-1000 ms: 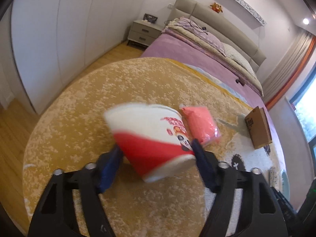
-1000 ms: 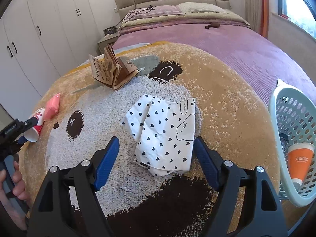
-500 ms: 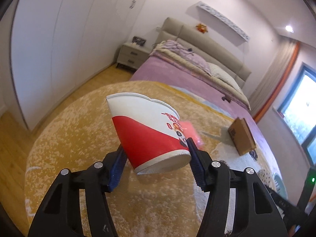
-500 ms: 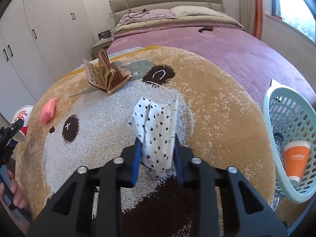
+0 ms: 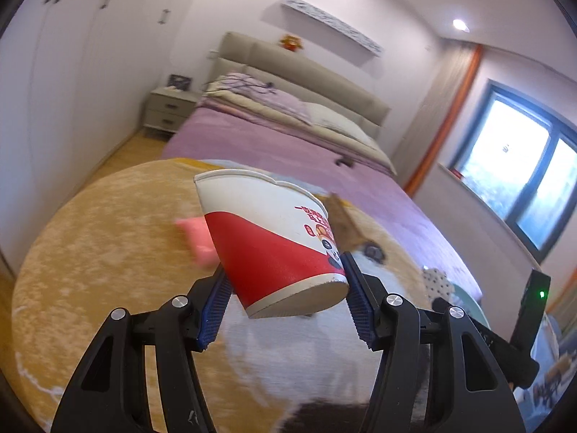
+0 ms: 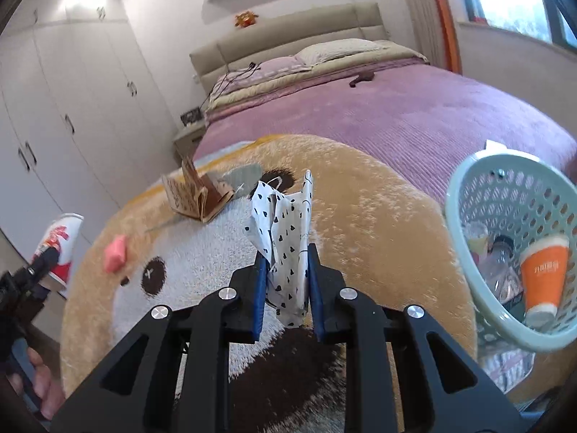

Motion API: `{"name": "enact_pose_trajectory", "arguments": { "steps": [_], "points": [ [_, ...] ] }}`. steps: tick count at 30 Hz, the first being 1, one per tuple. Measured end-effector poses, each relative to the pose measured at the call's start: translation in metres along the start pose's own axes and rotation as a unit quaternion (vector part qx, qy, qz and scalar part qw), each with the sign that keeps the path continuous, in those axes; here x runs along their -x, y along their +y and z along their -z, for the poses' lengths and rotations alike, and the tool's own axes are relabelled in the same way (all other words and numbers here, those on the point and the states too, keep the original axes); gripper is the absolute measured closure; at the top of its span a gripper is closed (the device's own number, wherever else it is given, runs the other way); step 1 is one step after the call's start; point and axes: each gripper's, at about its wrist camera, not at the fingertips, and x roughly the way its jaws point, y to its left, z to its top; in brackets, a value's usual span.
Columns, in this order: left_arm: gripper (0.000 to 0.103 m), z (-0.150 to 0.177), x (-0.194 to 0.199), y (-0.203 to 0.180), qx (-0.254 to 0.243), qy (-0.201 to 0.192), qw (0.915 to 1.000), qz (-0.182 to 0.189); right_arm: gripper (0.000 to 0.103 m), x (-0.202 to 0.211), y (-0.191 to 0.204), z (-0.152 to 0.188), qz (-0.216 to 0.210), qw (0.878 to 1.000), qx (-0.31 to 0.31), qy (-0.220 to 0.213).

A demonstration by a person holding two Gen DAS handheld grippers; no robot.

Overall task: Collect trash
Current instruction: 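Grasp the red-white paper cup with the left tool while the right tool grasps the white patterned paper, then carry the paper cup and white paper to the blue basket and release both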

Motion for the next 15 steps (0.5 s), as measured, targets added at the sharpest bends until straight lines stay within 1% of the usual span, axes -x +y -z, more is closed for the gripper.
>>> {"name": "enact_pose_trajectory", "arguments": {
  "steps": [3,5,9,10,12,15],
  "points": [
    [0.046,0.002,-0.007,-0.031,-0.028,0.007,0.9994,0.017,0.085,0.013,-0.018,-0.005,0.011,1.0,-0.016,-0.004],
    [0.046,0.004,-0.013,-0.05,-0.043,0.011,0.9986,0.03,0.085,0.026,-0.031,-0.009,0.013,0.999,-0.026,-0.016],
    [0.046,0.006,-0.026,-0.094,-0.072,0.022,0.9951,0.064,0.085,0.053,-0.056,-0.021,0.037,0.998,-0.039,-0.039],
    [0.046,0.007,-0.028,-0.102,-0.078,0.024,0.9942,0.07,0.085,0.058,-0.063,-0.025,0.036,0.998,-0.047,-0.037],
    [0.046,0.007,-0.037,-0.125,-0.094,0.033,0.9909,0.091,0.085,0.065,-0.085,-0.034,0.024,0.996,-0.081,-0.017],
    [0.046,0.006,-0.056,-0.154,-0.095,0.064,0.9837,0.139,0.085,0.079,-0.106,-0.046,0.044,0.995,-0.09,-0.018]
  ]
}}
